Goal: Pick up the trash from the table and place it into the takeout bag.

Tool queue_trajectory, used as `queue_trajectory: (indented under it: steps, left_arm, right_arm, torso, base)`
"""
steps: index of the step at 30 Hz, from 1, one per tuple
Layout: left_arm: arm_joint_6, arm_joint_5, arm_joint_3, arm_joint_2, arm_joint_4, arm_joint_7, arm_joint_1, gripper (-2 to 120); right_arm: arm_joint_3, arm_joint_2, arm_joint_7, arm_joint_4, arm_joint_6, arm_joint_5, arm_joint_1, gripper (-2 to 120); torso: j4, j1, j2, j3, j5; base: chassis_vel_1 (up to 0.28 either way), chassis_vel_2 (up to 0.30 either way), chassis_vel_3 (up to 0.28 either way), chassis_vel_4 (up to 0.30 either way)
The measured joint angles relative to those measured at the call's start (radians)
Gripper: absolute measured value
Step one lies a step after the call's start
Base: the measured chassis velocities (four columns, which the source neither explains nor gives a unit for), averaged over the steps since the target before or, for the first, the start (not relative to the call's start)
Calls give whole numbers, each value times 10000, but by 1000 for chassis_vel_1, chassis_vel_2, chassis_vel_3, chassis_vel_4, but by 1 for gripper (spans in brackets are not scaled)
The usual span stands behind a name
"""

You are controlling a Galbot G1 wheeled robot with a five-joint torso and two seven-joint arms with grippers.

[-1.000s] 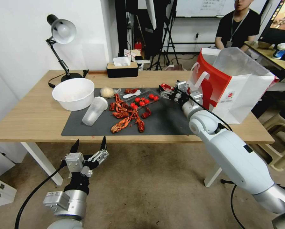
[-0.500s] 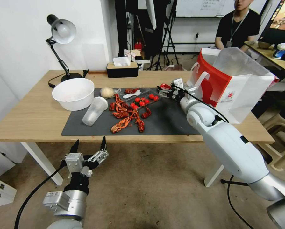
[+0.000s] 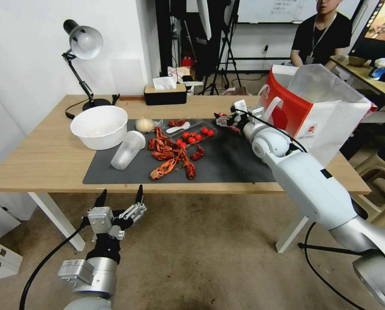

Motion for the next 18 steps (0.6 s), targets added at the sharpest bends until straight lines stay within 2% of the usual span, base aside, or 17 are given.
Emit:
queue_trajectory:
  steps: [9,18]
  left_arm:
    - [-7,-7,-19,5,-1,-39,0,100]
    - [-16,-12,-37,-2,3,-53,9,100]
  right_arm:
    - [-10,-3,-432,-465,-483,-239,178,100]
    - [-54,72,-929,-1038,-563,-546,493,100]
  torso:
    - [0,0,0,0,0]
    - [1,1,-1,0,0]
  base:
    - [0,0,0,0]
    - [0,0,0,0]
